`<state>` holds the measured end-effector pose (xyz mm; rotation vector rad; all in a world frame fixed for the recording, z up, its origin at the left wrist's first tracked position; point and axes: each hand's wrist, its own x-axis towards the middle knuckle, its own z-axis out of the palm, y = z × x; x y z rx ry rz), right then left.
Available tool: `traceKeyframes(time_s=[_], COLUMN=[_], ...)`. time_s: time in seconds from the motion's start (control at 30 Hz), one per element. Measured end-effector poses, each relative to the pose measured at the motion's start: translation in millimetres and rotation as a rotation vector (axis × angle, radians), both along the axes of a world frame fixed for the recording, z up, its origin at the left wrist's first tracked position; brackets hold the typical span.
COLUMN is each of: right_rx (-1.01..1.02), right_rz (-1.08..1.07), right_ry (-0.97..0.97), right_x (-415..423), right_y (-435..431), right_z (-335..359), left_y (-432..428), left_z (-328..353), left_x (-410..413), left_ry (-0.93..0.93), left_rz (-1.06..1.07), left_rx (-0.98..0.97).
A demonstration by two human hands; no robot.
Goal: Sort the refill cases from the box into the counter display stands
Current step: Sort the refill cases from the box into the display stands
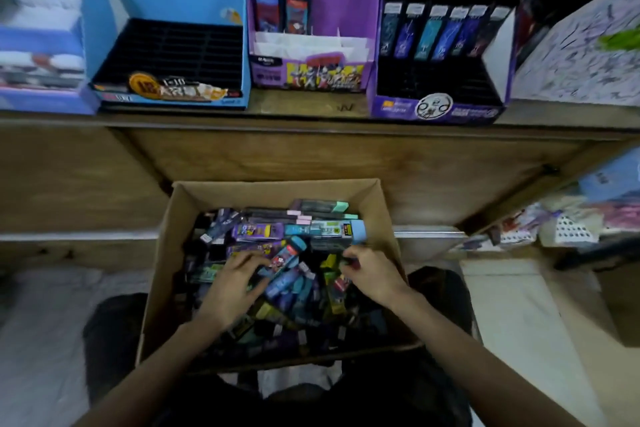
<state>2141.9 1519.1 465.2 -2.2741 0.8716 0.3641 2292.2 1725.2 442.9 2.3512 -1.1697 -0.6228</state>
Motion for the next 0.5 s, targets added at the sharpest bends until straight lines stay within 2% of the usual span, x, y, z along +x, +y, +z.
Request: traceKeyframes(time_s=[0.07,0.17,0.27,0.33,0.4,0.5], right_rx=[-0.057,-0.008,-0.047,-0.007,0.025,0.014], right_rz=[-0.106,-0.228,-0.072,-0.051,-0.021,0.163], right_ry=[0.129,0.166,0.168,0.136,0.081,-0.005], right_x=[1.1,-0.1,-1.2,-1.7,-3.2,-5.6], right_y=[7.4,25.1,39.5,41.8,43.1,50.4], right_z=[-23.1,-45.2,-52.3,-52.1,-51.7,-47.4], left_y=[-4.1,-20.2,-31.1,-29.9,-24.9,-13.8], left_z=[-6.2,-9.6,-21.2,-28.8,-32.1,-29.3], left_x=[0.9,0.6,2.0,-0.1,-5.0,-11.4], left_ry=[-0.059,-0.15,-0.179,-0.185,-0.179,-0.173], left_rz=[0.019,0.014,-0.03,-0.059,-0.069,-0.053], left_rx=[0.042,0.065,0.193,0.28,0.276,0.271])
